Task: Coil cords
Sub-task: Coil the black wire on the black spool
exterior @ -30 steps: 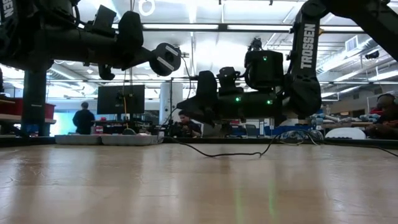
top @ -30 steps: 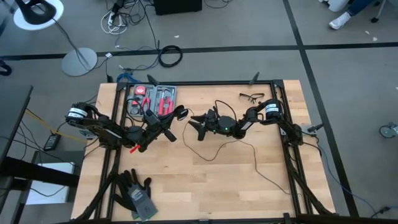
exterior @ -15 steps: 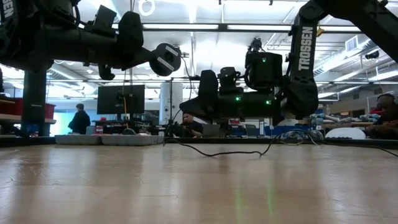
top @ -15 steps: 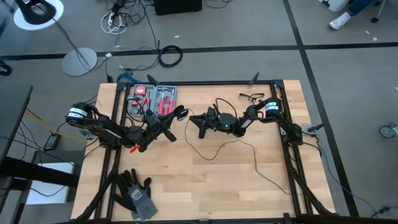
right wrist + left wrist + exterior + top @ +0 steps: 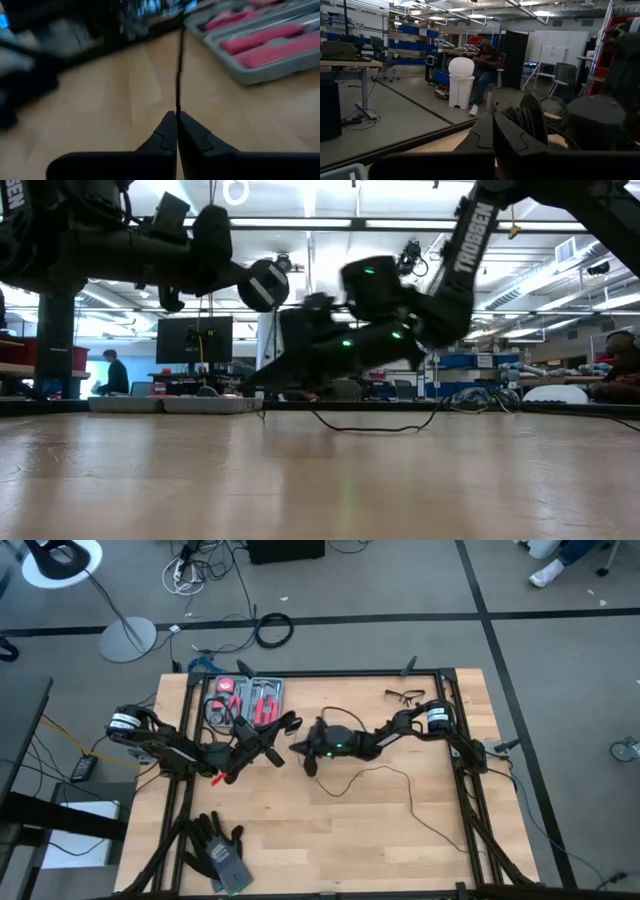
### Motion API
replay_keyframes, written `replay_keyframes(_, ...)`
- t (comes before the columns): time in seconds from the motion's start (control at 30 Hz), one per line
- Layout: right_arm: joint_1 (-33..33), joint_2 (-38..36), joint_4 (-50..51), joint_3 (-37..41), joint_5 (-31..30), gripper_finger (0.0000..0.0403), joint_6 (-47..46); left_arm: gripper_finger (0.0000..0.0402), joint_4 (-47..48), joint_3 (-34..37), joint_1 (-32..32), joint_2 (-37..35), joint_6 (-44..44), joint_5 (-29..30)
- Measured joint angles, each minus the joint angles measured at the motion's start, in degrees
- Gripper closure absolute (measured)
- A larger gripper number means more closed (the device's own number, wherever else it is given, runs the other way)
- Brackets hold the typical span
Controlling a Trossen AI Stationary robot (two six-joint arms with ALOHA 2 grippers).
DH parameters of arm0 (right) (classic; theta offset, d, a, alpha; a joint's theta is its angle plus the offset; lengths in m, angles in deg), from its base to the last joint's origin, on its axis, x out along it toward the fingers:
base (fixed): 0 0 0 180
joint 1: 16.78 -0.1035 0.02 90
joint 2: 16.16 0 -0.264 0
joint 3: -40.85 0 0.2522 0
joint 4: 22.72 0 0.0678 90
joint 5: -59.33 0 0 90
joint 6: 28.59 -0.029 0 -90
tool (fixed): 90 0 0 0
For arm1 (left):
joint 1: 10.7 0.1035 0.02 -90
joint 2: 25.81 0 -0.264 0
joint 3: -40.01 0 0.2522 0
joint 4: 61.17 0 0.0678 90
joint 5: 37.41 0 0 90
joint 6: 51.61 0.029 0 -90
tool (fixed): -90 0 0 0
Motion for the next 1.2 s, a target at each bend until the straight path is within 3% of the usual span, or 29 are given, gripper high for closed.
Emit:
replay_keyframes(0.33,-3.4,0.0,23.81,-14.87,2.72,0.0402,17.02,0.0401,9.78,-0.04,0.23,-0.02,-6.63,3.44)
replay_keyframes(0.63,-2.83,-5.18,39.39,-16.49,-0.24,0.0403,18.49,0.0402,17.66,-0.15,0.1,-0.22,-11.57,3.43)
replay_keyframes(0.93,-2.73,-12.96,45.13,-16.42,-1.9,0.0403,23.69,0.0401,19.59,-0.04,0.08,0.0,-12.05,-2.31)
replay_keyframes(1.2,-1.73,-16.05,45.51,-16.33,-1.6,0.0403,24.68,0.0401,19.87,-0.04,0.1,-0.02,-13.45,-3.27)
